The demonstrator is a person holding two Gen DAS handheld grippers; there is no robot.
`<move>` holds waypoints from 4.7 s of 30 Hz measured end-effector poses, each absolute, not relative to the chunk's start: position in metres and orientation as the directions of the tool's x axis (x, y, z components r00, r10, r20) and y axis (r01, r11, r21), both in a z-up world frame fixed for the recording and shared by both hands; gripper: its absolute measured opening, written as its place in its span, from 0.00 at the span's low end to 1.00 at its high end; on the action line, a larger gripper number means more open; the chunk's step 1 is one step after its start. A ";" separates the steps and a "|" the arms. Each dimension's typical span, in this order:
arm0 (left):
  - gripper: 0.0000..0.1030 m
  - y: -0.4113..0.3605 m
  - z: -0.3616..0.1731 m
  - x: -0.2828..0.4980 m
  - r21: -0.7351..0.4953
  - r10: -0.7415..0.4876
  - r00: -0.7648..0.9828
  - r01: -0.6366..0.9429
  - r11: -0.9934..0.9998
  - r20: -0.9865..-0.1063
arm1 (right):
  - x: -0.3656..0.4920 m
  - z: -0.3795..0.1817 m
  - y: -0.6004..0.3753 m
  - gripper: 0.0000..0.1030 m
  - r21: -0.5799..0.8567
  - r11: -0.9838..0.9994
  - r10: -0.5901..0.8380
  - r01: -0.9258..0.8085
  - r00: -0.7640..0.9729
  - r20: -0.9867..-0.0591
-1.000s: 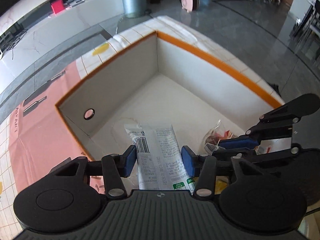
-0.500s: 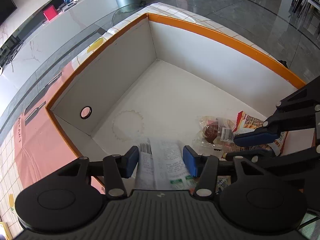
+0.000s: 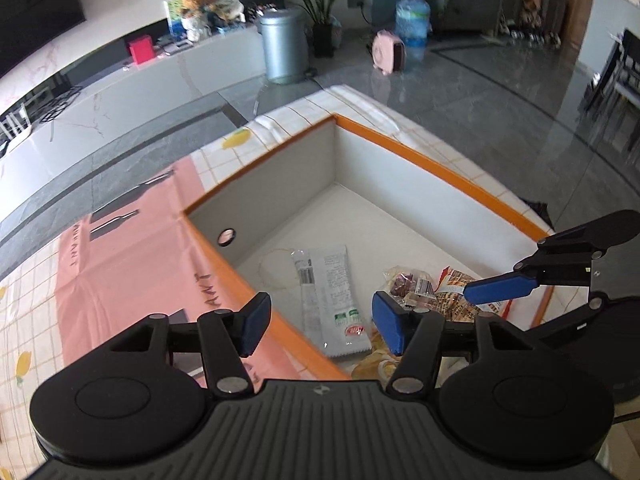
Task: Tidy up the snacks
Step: 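Lower the white wrapped bar into the box and open the left tool, then move both tools back to the pile, left tool approaching the red snack bag, then grasp the red snack bag with the left tool while the right tool grasps the clear brown-snack packet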
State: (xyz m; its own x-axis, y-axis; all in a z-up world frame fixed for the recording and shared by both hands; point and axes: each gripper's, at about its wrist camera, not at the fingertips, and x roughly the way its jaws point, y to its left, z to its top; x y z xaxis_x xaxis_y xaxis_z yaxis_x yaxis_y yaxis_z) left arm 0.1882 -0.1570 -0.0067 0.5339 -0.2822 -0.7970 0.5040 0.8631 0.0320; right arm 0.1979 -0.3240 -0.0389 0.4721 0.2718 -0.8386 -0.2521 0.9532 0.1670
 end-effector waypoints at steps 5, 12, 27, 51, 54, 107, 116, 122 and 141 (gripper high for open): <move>0.67 -0.114 0.009 0.158 0.018 -0.269 0.593 0.432 0.902 -0.759 | 0.168 -0.019 -0.307 0.49 0.187 0.958 0.278 -0.216 0.558 -0.782; 0.68 -0.041 0.002 0.115 0.036 -0.180 0.657 0.302 0.953 -0.732 | 0.122 -0.012 -0.257 0.57 0.280 0.936 0.351 -0.214 0.636 -0.687; 0.68 0.059 -0.079 0.058 -0.176 -0.231 0.562 0.151 0.973 -0.794 | 0.083 -0.101 -0.154 0.40 0.284 0.943 0.332 -0.173 0.561 -0.759; 0.42 0.051 -0.126 0.046 -0.346 -0.408 0.477 0.217 0.913 -0.778 | 0.108 -0.152 -0.143 0.13 0.329 0.931 0.362 -0.157 0.517 -0.776; 0.42 0.051 -0.120 0.043 -0.318 -0.388 0.500 0.223 0.921 -0.774 | 0.109 -0.151 -0.138 0.13 0.333 0.924 0.381 -0.188 0.526 -0.760; 0.87 0.055 -0.135 0.131 -0.046 -0.131 0.397 0.218 0.975 -0.908 | 0.136 -0.148 -0.141 0.22 0.269 0.954 0.297 -0.131 0.531 -0.794; 0.91 0.089 -0.128 0.120 -0.119 -0.148 0.439 0.093 0.989 -0.886 | 0.131 -0.126 -0.135 0.39 0.260 0.954 0.299 -0.151 0.575 -0.761; 0.93 0.074 -0.132 0.118 -0.044 -0.164 0.440 0.270 0.962 -0.883 | 0.142 -0.111 -0.129 0.60 0.244 0.956 0.293 -0.165 0.594 -0.749; 0.81 0.068 -0.135 0.128 -0.057 -0.130 0.499 0.160 0.986 -0.857 | 0.209 -0.138 -0.091 0.70 0.256 0.951 0.310 -0.175 0.594 -0.743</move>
State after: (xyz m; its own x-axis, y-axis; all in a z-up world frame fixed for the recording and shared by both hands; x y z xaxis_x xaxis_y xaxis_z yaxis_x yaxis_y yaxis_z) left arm 0.1282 0.0683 -0.1351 0.4987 -0.1300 -0.8570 0.1596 0.9856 -0.0566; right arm 0.2085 -0.0911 -0.1378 0.5938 0.3096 -0.7426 -0.1752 0.9506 0.2563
